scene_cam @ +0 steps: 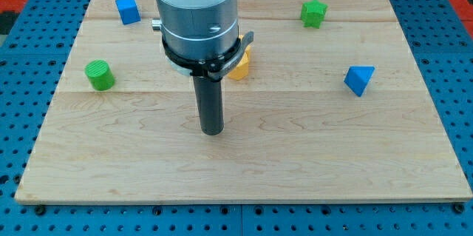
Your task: Move blue triangle near yellow heart
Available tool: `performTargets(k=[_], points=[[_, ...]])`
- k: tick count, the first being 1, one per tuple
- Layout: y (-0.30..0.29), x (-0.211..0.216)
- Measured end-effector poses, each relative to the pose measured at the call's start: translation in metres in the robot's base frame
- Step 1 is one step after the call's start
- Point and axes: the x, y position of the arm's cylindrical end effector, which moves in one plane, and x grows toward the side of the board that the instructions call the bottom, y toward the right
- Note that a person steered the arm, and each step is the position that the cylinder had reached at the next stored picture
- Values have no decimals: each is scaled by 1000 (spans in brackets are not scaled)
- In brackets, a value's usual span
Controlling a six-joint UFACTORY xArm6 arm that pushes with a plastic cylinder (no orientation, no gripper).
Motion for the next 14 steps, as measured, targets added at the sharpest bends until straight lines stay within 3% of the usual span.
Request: performTargets(k=[1,2,4,5,6,8,9,12,14], points=[[10,2],[84,2],[145,-8],[217,-12],[233,-50],[234,-117],[211,-161],[106,-237],[125,-275]])
